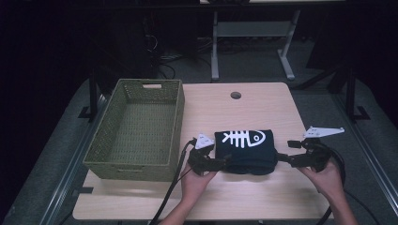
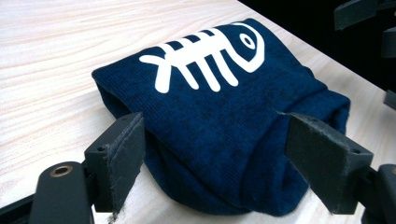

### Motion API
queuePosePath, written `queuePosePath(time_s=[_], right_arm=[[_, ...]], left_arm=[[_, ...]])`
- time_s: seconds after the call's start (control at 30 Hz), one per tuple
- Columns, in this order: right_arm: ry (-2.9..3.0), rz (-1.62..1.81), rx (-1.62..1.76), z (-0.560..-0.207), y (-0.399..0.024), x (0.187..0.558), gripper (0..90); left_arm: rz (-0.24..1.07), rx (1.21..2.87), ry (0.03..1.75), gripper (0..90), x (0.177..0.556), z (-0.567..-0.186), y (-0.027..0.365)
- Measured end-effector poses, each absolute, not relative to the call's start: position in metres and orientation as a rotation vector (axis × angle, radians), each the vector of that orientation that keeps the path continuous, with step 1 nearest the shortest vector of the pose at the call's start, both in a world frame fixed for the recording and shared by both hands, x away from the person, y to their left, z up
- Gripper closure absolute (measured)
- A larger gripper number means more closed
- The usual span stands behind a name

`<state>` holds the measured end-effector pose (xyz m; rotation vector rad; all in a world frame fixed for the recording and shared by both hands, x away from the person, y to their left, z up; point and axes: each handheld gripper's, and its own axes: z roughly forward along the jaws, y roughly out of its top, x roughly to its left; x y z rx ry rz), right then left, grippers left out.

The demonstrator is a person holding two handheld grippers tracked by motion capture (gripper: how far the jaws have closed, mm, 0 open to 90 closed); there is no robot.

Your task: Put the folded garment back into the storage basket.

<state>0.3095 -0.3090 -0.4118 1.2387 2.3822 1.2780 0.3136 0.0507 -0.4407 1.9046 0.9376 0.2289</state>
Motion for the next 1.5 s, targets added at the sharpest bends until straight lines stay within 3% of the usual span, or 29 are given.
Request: queuePosePath(time_s=[0.83,1.0,1.13,1.5], right_arm=[[2.445,1.178,1.345,-0.429,-0.292,0.350,19.9],[2.458,1.150,1.380,-0.436,-0.290,0.356,22.0],[2.464,1.173,1.394,-0.441,-0.290,0.360,29.2],[2.497,1.091,1.468,-0.451,-0.282,0.366,35.2]], left_arm=[[0.132,1.910,1.135,21.3,0.347,-0.467,0.049],[0.111,1.896,1.144,23.1,0.349,-0.470,0.048],[0.099,1.899,1.159,23.9,0.351,-0.471,0.046],[0.075,1.924,1.157,35.2,0.352,-0.473,0.042]])
